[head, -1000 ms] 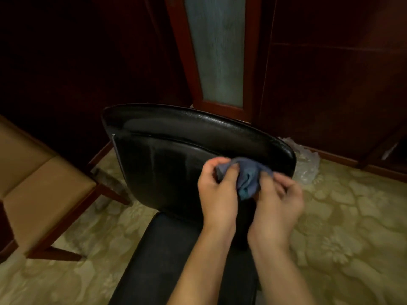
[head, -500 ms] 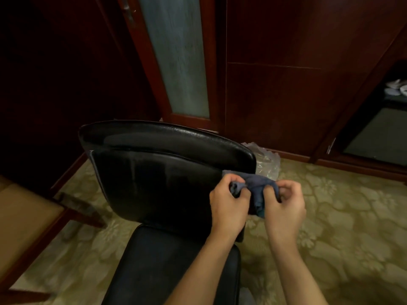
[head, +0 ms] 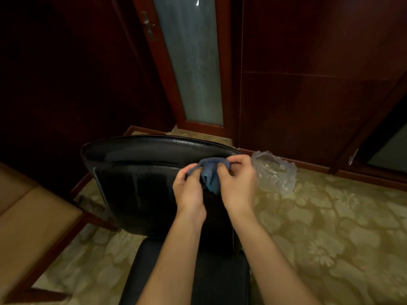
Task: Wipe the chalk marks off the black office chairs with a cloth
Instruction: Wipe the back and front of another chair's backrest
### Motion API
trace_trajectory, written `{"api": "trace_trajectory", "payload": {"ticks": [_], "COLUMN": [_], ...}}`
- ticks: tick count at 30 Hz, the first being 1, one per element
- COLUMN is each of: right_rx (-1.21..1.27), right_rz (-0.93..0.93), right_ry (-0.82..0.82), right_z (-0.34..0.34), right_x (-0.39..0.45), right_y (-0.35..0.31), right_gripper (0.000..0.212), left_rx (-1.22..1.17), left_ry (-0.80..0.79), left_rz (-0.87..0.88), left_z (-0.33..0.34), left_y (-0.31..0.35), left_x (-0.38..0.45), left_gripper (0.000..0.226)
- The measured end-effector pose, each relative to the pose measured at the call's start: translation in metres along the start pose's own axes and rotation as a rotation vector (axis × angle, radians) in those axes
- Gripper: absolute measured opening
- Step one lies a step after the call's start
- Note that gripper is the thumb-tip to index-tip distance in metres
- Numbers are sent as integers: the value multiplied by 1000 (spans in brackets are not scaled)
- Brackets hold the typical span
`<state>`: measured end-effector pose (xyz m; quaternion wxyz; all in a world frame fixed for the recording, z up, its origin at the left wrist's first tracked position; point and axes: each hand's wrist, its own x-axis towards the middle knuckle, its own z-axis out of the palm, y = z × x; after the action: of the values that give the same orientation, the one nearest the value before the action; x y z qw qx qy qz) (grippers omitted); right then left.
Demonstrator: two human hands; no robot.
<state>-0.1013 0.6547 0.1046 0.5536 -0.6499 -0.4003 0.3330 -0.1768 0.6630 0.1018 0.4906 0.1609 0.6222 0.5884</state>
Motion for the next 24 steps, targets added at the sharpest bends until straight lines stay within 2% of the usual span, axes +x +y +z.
{"api": "trace_trajectory", "payload": {"ticks": [3,10,18,24], "right_rx": [66,13,-76,-107], "right_rz": [23,84,35,-28], "right_ry": [18,244,140,34], "right_z": [9,-53,-28,3], "right_x": [6,18,19,22], "right_y": [-13,-9,-18,-33], "right_gripper": [19,14,18,13], "left_rx": [188,347,220,135], "left_ry": [-7,-240,-140,-70], "left_rz": [94,128,116,116], "left_z": [2,30,25,11], "left_y": [-3,-17,1,31], "left_x": [6,-34,-2,26], "left_gripper": [19,7,18,10]}}
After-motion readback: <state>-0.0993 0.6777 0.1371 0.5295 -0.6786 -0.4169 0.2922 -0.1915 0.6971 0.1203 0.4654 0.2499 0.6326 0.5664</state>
